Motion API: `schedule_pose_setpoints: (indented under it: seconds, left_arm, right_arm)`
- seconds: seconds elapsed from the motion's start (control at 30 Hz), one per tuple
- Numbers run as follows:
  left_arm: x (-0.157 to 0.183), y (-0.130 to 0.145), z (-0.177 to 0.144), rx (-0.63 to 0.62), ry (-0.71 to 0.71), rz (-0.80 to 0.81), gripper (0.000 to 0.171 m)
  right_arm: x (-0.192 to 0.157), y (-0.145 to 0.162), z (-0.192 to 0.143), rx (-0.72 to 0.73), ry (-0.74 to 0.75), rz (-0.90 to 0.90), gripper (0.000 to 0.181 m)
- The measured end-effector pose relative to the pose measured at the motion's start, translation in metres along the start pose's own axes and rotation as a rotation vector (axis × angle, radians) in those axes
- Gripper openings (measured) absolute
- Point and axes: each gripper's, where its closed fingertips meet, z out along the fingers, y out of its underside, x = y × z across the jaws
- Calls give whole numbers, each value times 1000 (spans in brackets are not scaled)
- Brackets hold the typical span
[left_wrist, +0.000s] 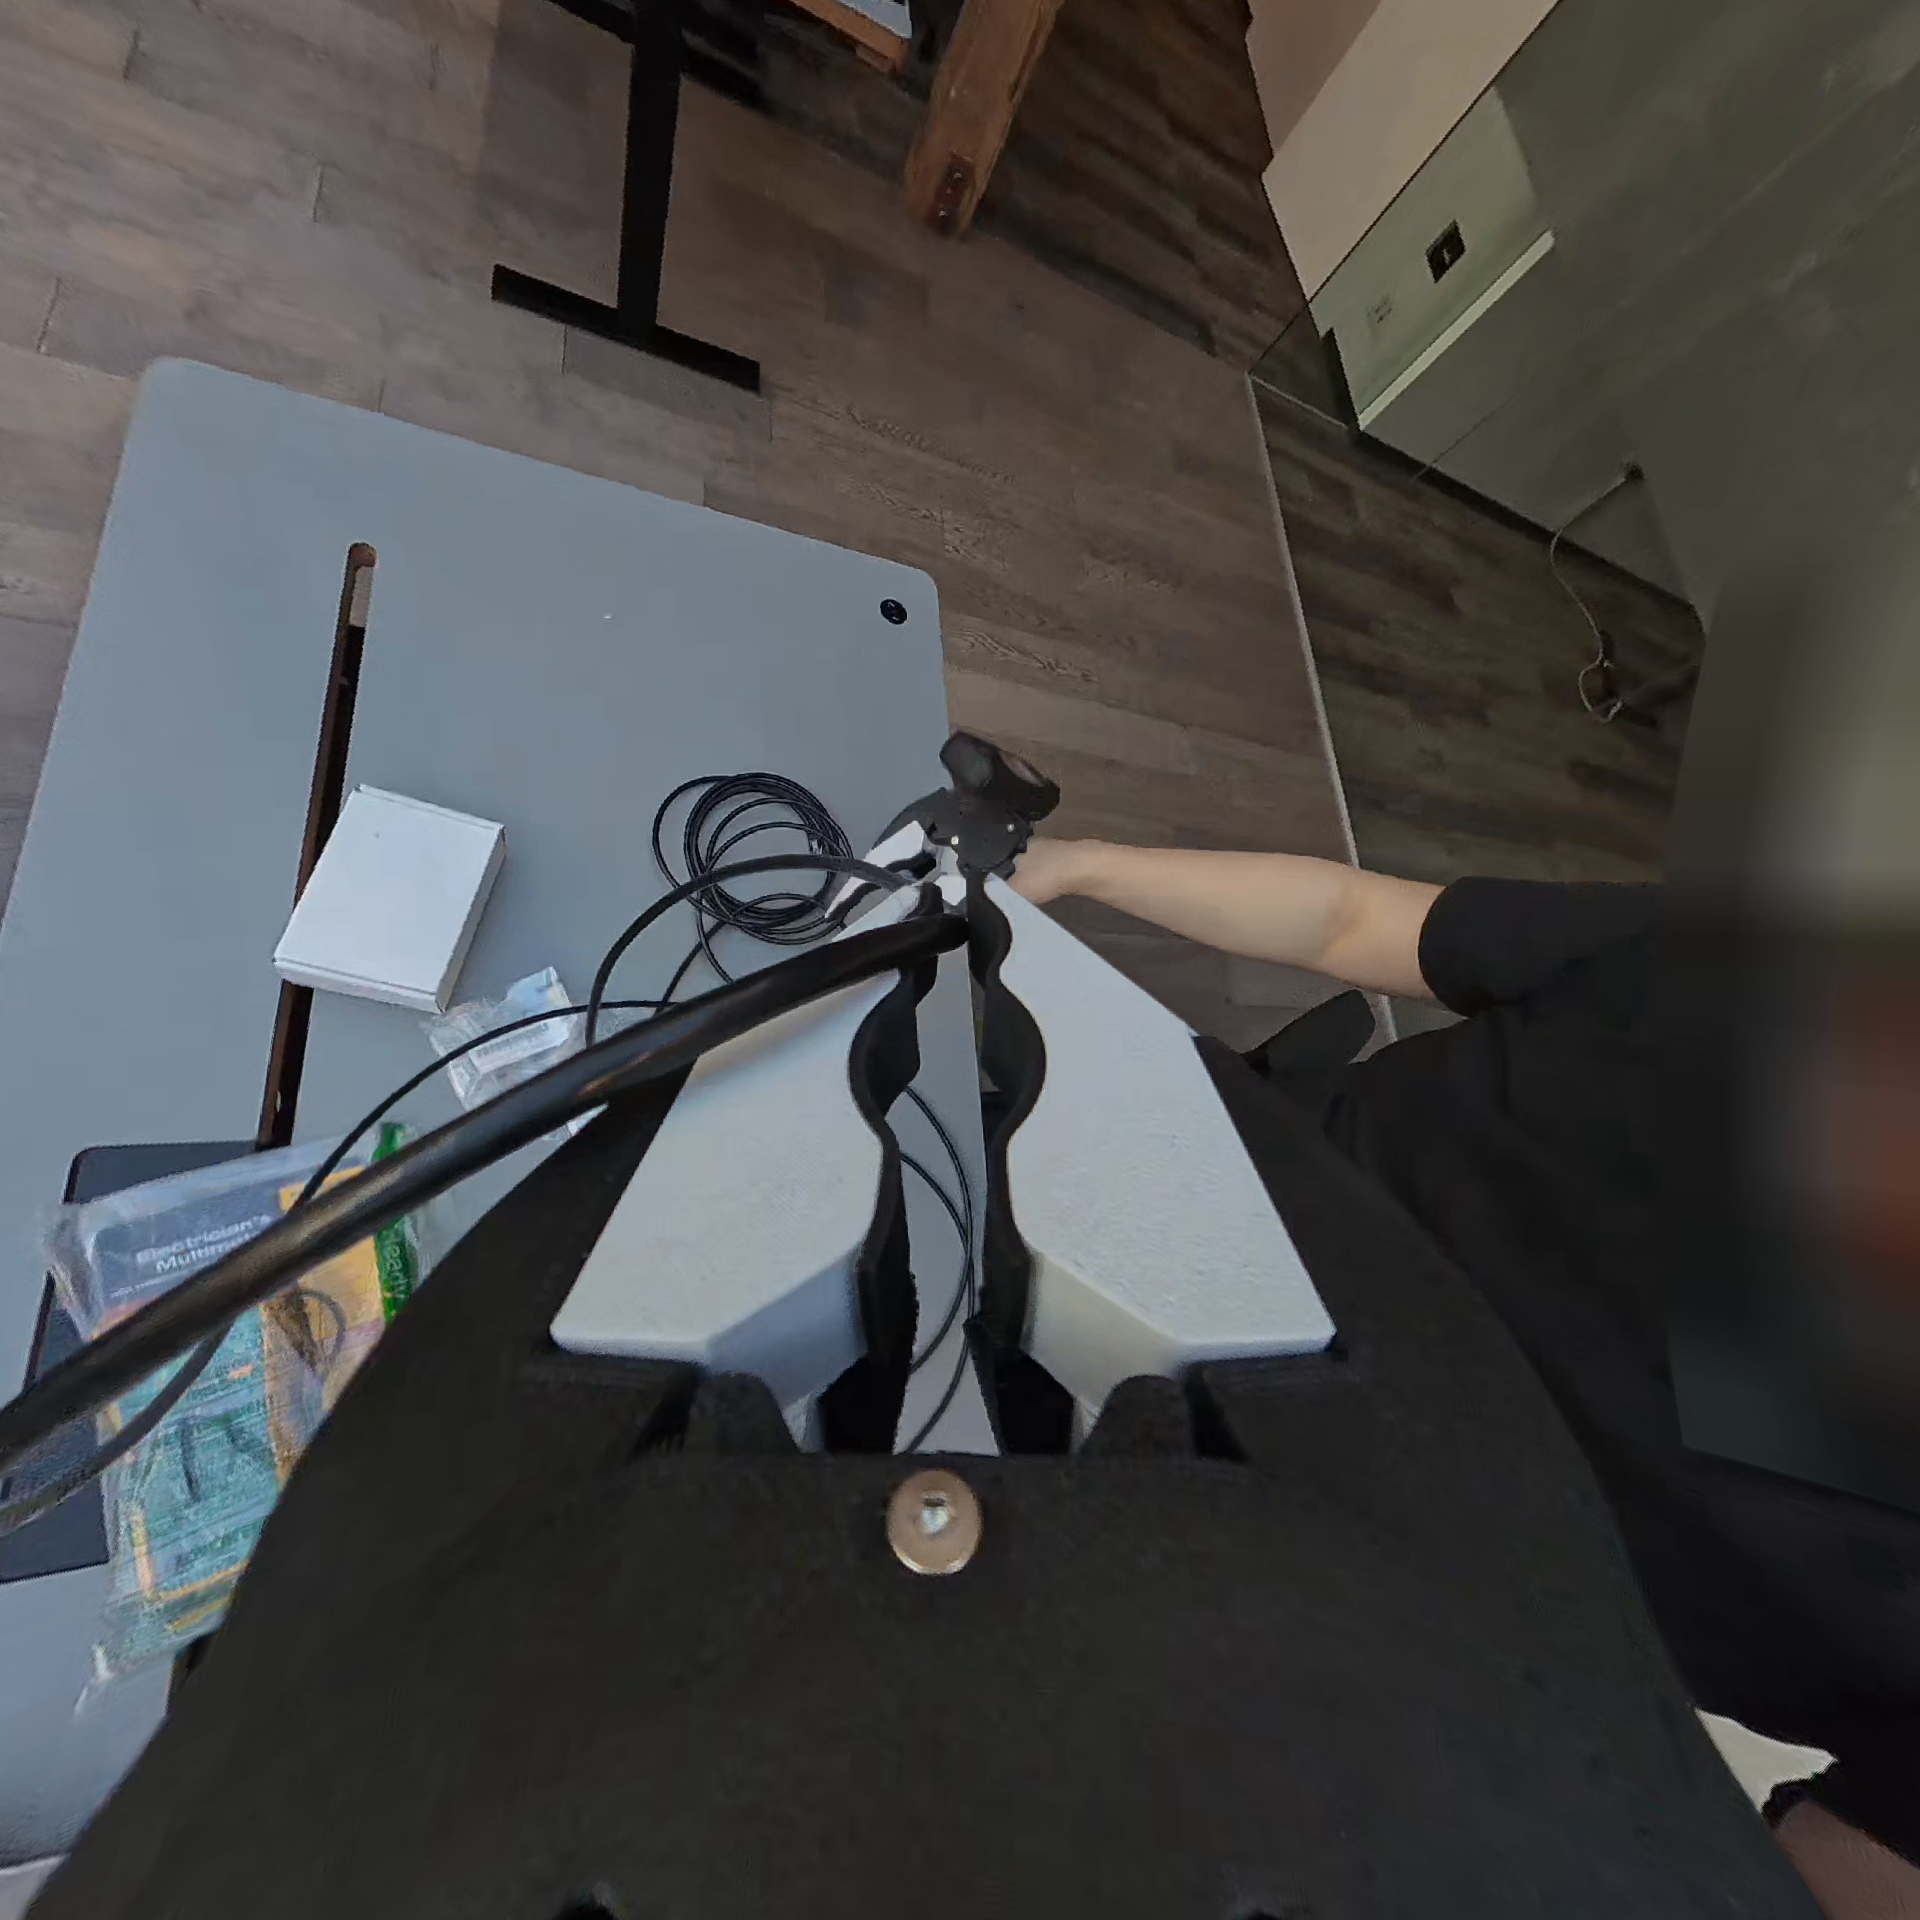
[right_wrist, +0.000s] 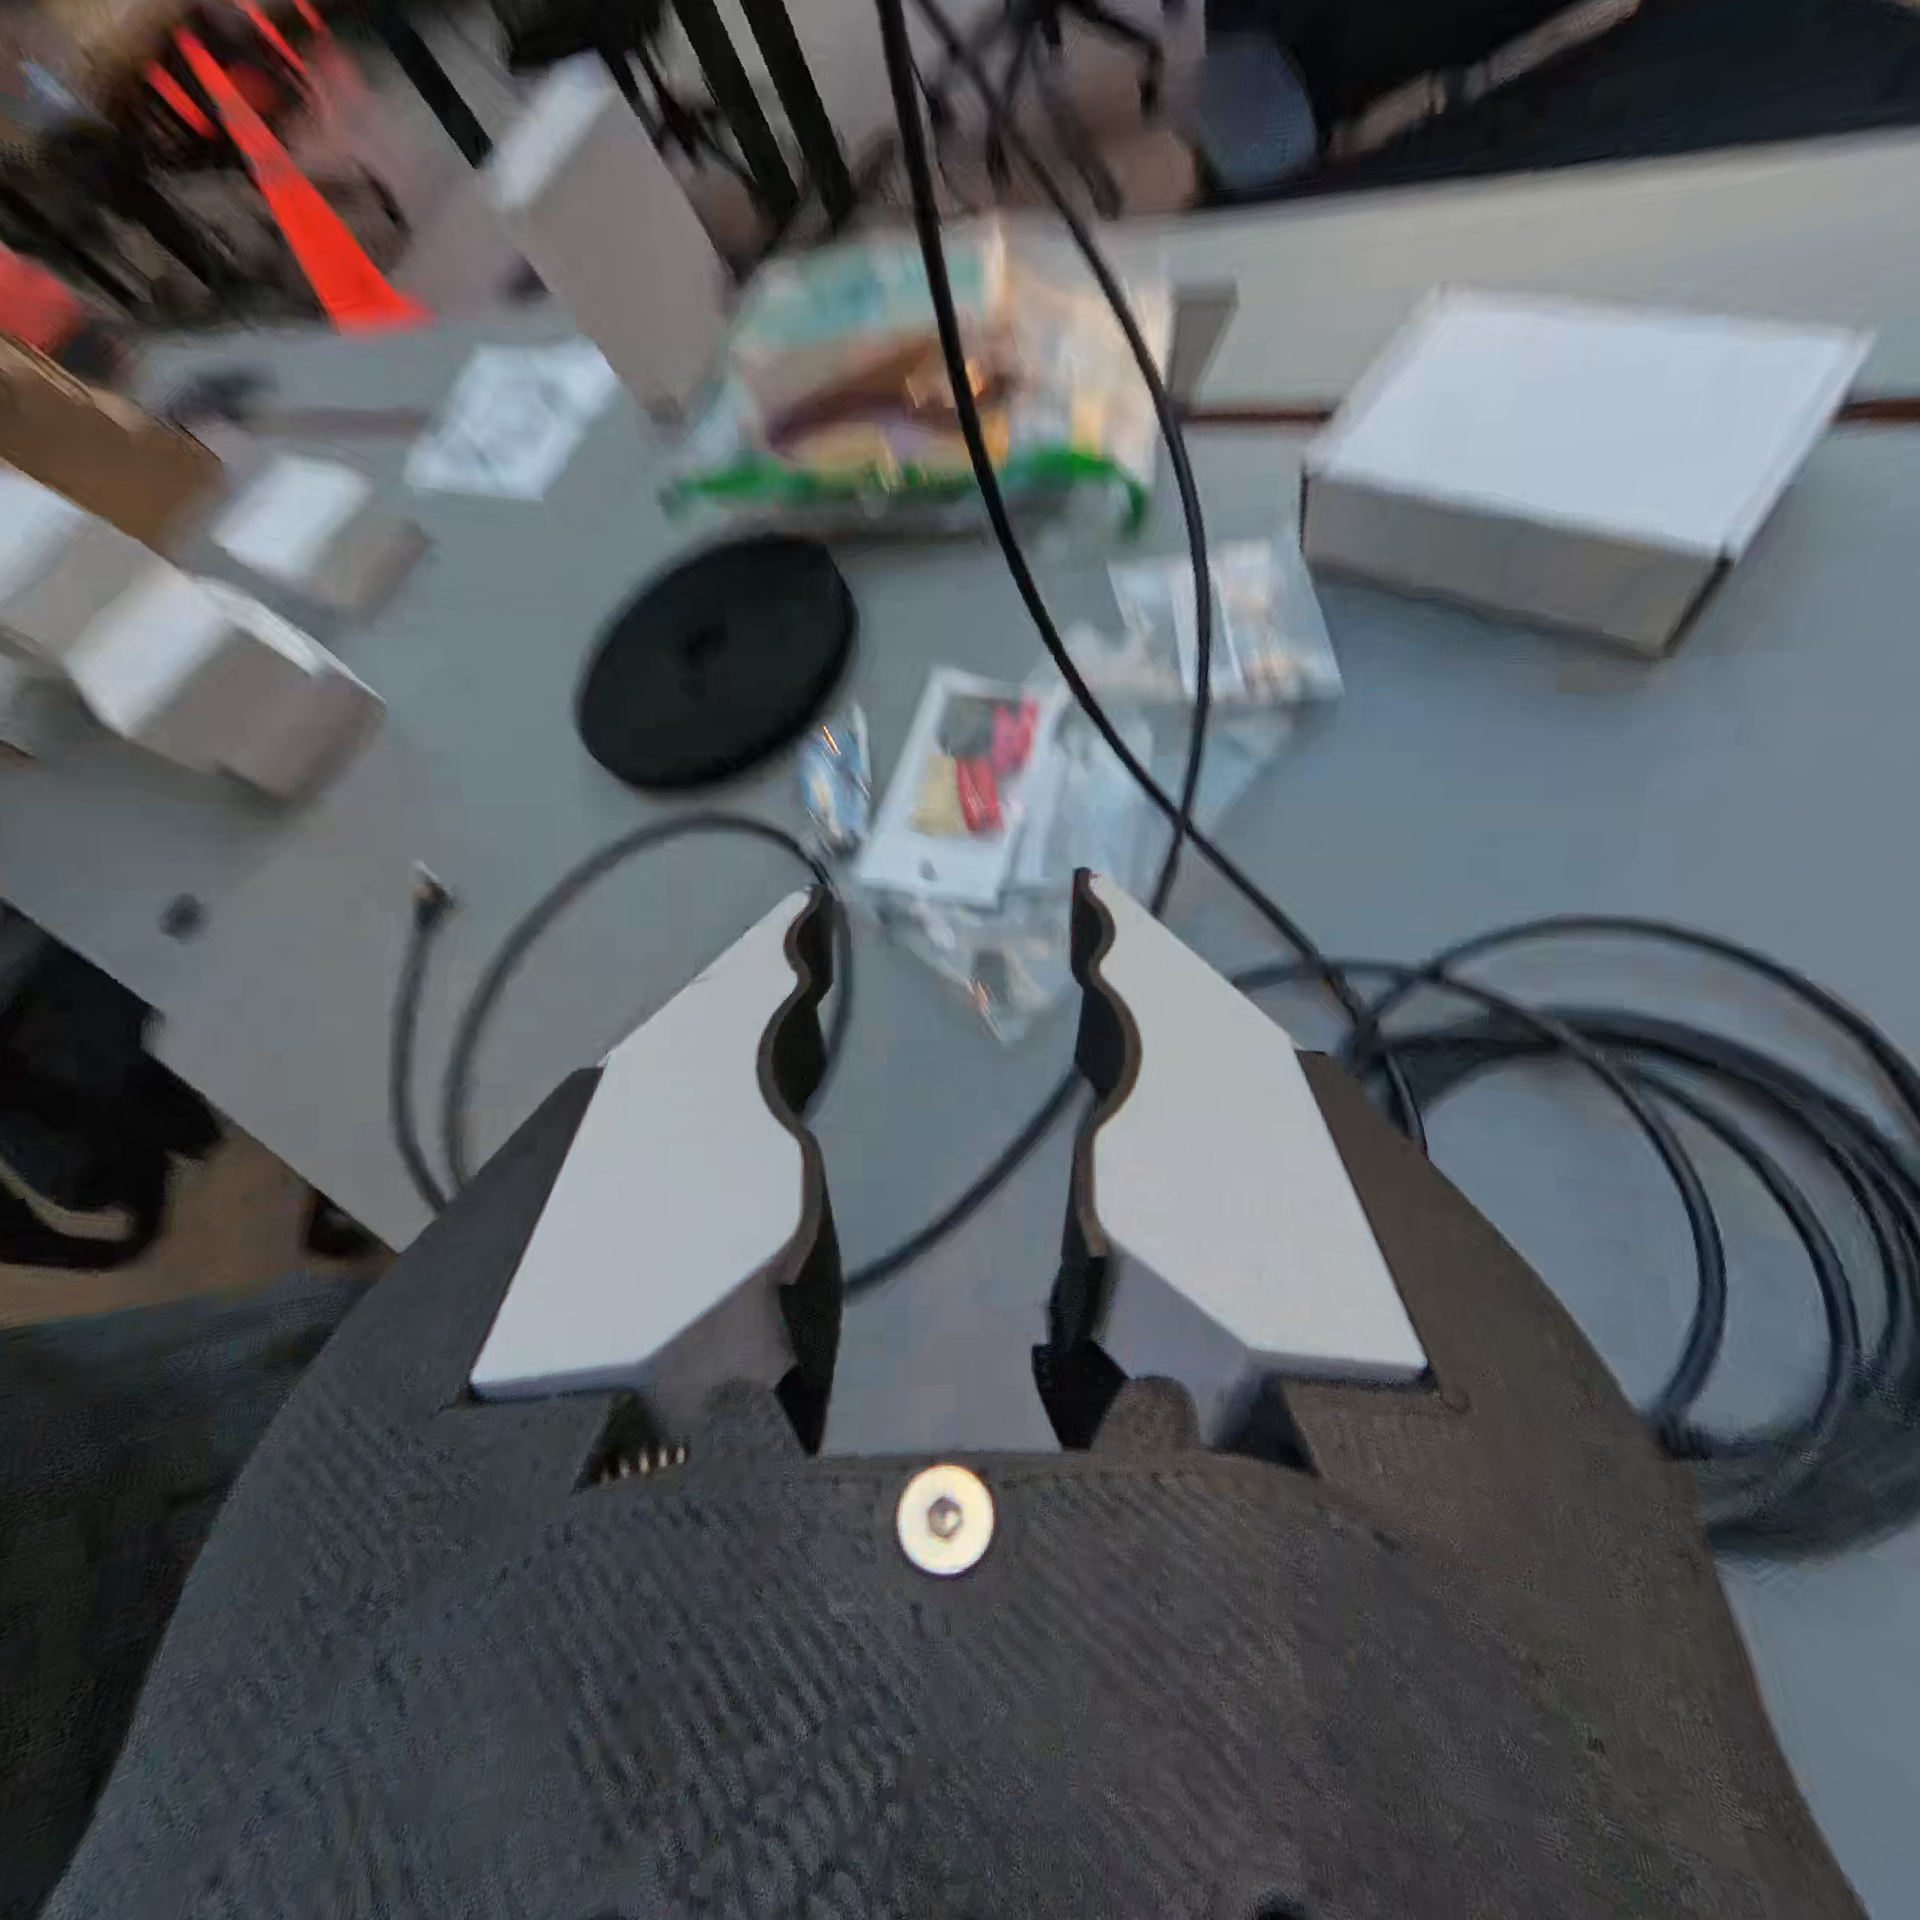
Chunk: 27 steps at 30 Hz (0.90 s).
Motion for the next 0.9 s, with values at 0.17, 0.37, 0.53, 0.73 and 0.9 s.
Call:
schedule_pose_setpoints:
  seconds: [0.17,0.37,0.53,0.73,0.9]
  left_arm:
    - [-13,52,-35,28,-42,-76,3]
    - [-1,117,-76,11,-105,-94,3]
    - [29,176,-93,-53,-115,-36,3]
    - [30,247,-88,-143,-146,-134,2]
    - [32,284,-73,-185,-132,-154,2]
  right_arm:
    - [60,145,43,-423,427,-402,64]
    - [78,168,67,-422,420,-265,31]
    - [135,148,62,-409,488,-186,4]
    - [179,108,45,-343,477,161,35]
    - [89,-9,95,-21,174,63,38]
